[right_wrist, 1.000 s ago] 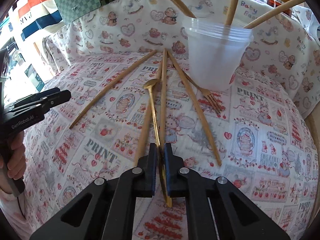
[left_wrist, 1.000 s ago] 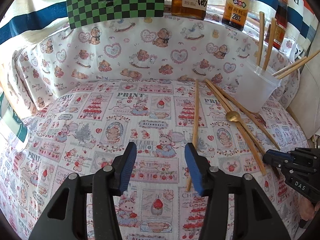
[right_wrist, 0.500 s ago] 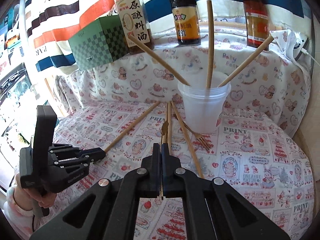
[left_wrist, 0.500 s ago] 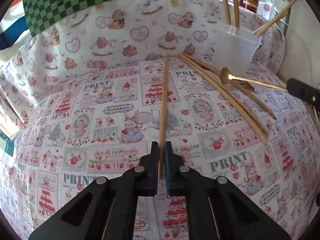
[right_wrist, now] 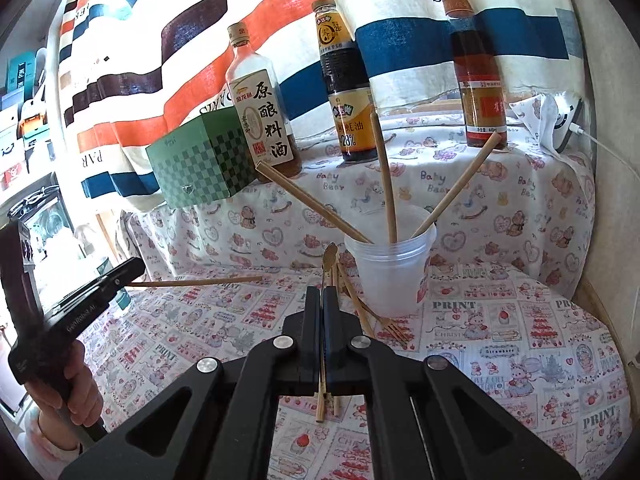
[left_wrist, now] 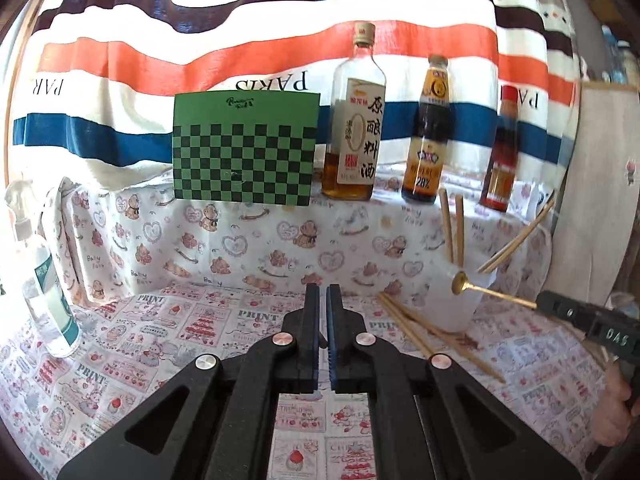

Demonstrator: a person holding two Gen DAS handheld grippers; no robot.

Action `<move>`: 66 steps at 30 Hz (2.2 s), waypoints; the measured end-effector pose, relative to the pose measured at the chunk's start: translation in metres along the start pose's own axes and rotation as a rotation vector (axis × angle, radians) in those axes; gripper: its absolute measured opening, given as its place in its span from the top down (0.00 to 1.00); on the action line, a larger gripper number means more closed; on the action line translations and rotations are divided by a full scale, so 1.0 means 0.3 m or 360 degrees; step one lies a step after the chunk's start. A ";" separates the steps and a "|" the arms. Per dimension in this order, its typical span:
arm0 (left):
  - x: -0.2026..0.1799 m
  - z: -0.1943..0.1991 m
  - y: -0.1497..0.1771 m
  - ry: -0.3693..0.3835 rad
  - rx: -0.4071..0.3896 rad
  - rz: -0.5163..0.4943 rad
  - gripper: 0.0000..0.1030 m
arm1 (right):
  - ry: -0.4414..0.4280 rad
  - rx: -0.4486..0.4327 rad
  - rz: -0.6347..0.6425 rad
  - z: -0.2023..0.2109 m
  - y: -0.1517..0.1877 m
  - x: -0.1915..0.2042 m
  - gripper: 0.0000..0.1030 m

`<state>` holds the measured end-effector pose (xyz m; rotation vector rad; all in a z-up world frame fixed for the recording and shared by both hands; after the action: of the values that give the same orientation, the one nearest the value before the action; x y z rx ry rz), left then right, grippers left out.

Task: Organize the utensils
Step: 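Lift the chopstick with the left gripper while the right gripper lifts the gold spoon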

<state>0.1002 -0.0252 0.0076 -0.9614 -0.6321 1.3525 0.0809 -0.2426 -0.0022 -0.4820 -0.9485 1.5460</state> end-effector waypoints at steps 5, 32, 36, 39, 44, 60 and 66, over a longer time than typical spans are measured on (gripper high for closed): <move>0.029 0.019 -0.027 0.0126 0.0021 0.0115 0.98 | 0.0003 -0.0023 0.0005 0.014 -0.001 0.006 0.98; -0.404 0.194 -0.492 0.0220 -0.0227 -0.0202 1.00 | -0.0011 -0.0205 -0.0151 0.146 -0.079 -0.090 0.98; -0.426 0.120 -0.408 0.0265 0.0024 -0.0324 0.99 | -0.0012 -0.0196 -0.0185 0.143 -0.082 -0.111 0.98; -0.404 0.016 -0.264 0.0184 0.0248 -0.0413 0.85 | -0.0013 -0.0183 -0.0229 0.136 -0.081 -0.132 0.98; -0.333 -0.161 -0.041 0.0114 0.0562 -0.0342 0.73 | 0.0001 -0.0173 -0.0222 0.127 -0.077 -0.138 0.98; -0.412 -0.407 0.194 0.0099 0.0969 -0.0235 0.38 | 0.0091 -0.0066 -0.0308 0.054 -0.054 -0.208 0.98; -0.457 -0.485 0.293 0.0060 0.1128 -0.0268 0.38 | 0.0122 -0.0054 -0.0298 0.050 -0.050 -0.206 0.98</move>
<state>0.1575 -0.1933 -0.1196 -0.3484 -0.1637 1.2664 0.0921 -0.3066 0.0056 -0.4595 -0.9348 1.3360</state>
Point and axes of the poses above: each gripper's, at about its wrist camera, not at the fingertips, and z roughly against the way its jaws point, x to its left, y to its underside, the point moved 10 cm from there along -z, roughly the way its jaws point, and after that the axes turned 10 degrees about x, right-handed, at the moved point
